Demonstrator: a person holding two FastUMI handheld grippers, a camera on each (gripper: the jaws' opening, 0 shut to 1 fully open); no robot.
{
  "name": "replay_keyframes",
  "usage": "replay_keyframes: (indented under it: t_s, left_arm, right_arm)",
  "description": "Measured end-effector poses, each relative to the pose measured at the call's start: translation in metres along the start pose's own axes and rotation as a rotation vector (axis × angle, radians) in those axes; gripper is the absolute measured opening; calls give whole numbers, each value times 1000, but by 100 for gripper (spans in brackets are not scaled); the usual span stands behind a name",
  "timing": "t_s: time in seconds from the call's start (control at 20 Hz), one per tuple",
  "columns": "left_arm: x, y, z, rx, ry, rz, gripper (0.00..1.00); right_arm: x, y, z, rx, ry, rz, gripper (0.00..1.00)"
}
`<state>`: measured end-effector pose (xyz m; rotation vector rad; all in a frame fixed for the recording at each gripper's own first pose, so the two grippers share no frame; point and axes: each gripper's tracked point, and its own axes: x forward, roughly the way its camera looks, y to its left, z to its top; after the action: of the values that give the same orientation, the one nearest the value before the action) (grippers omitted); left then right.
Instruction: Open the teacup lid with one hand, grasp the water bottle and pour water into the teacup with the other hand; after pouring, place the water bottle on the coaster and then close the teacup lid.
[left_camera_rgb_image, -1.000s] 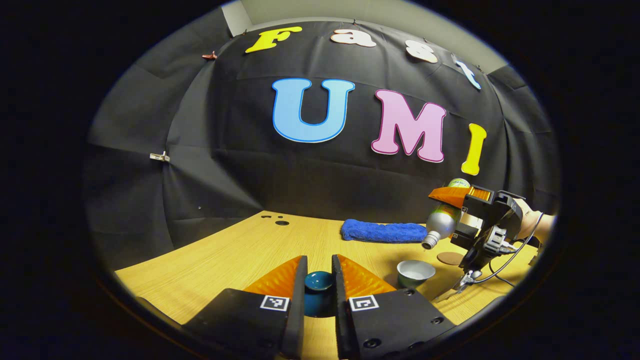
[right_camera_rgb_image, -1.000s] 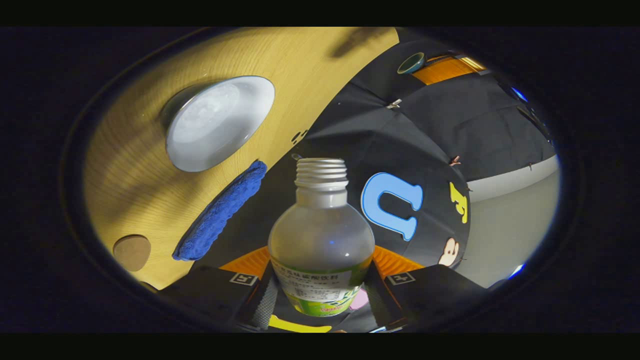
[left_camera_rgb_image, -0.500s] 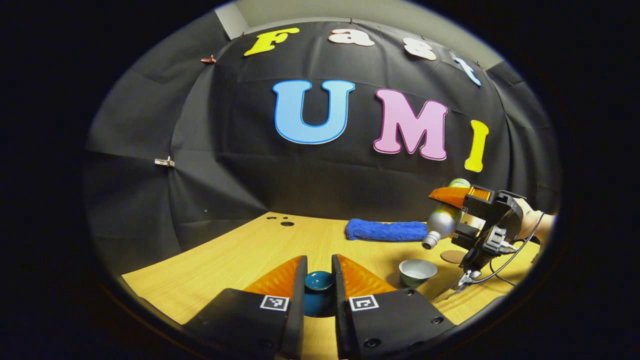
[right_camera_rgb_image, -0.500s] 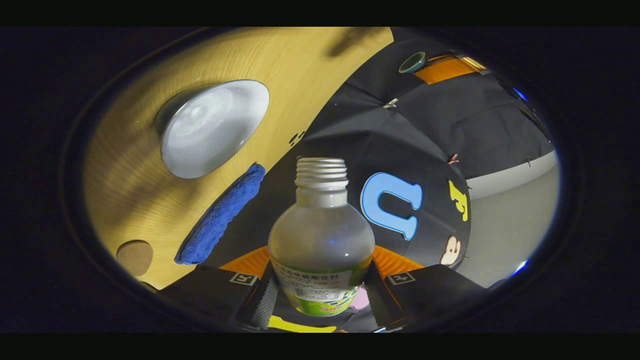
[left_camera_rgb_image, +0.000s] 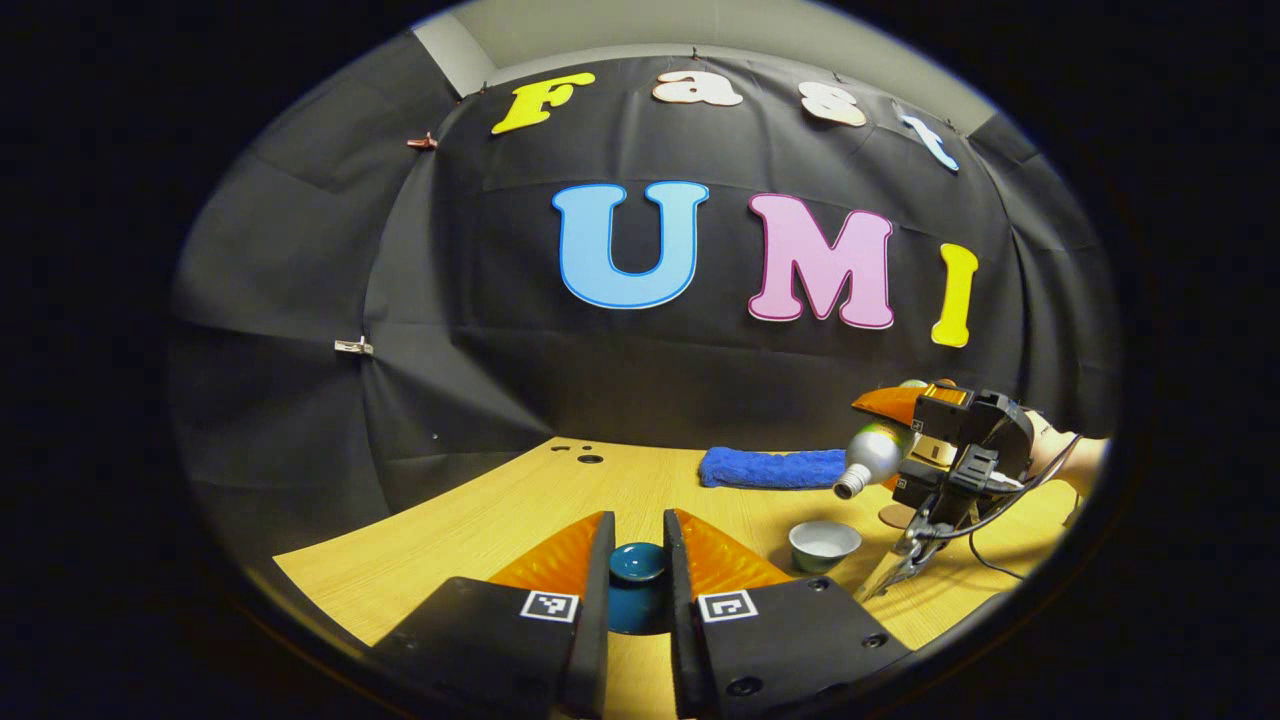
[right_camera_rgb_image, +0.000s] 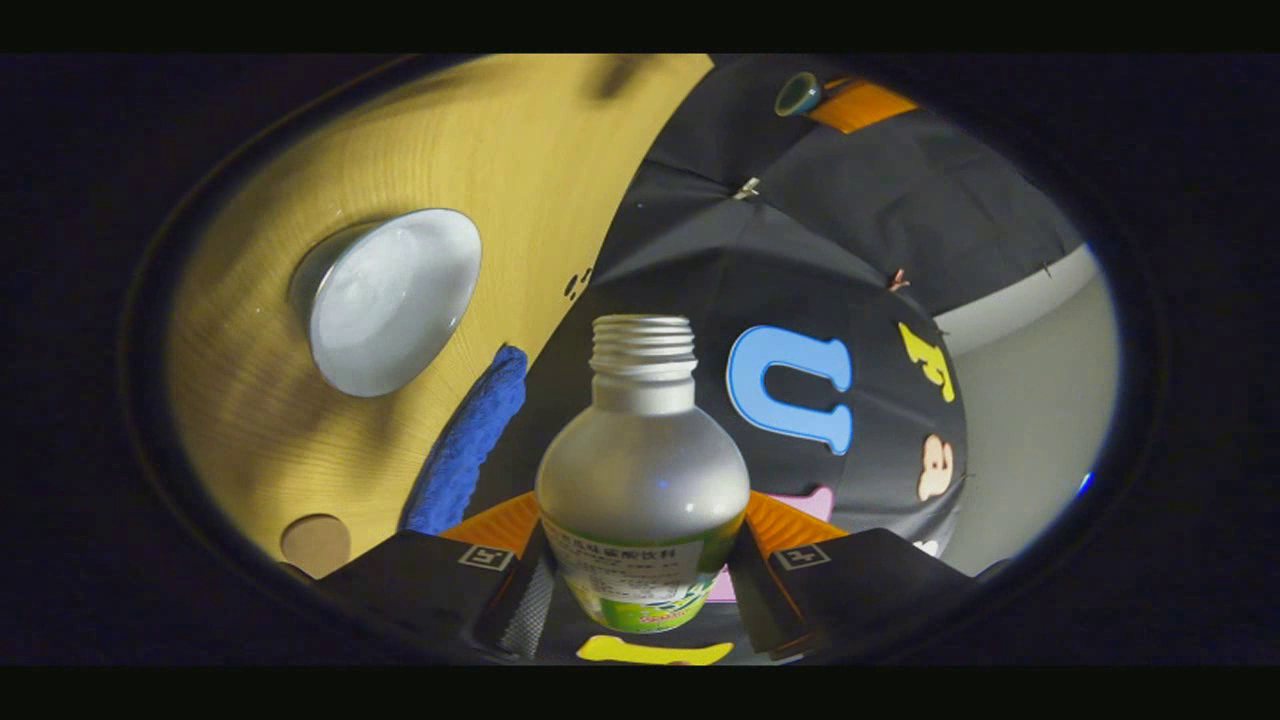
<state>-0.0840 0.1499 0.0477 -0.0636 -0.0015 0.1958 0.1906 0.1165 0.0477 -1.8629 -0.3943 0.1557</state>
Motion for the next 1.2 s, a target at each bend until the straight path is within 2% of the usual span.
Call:
replay_keyframes:
  t_s: [0.25,0.45,0.5,0.65,0.85,1.05,1.2]
  left_arm:
    - [0,-15,7,2,-12,-14,30]
    - [4,-31,13,-25,-31,-47,29]
    - [5,-36,13,-30,-34,-60,29]
    - [14,-52,13,-43,-34,-103,29]
    - [33,-71,11,-48,-33,-143,29]
    - [48,-98,5,-43,-32,-187,29]
    - [60,-119,-3,-43,-24,-226,29]
  right_arm:
    - [-20,21,-34,361,107,98,78]
    - [-41,22,-59,702,189,130,78]
    - [-46,23,-65,780,208,136,76]
    - [-67,26,-82,1040,267,152,79]
    - [-87,15,-106,1389,327,105,79]
    - [-98,12,-135,1617,366,34,79]
    - [-99,5,-144,1792,328,5,79]
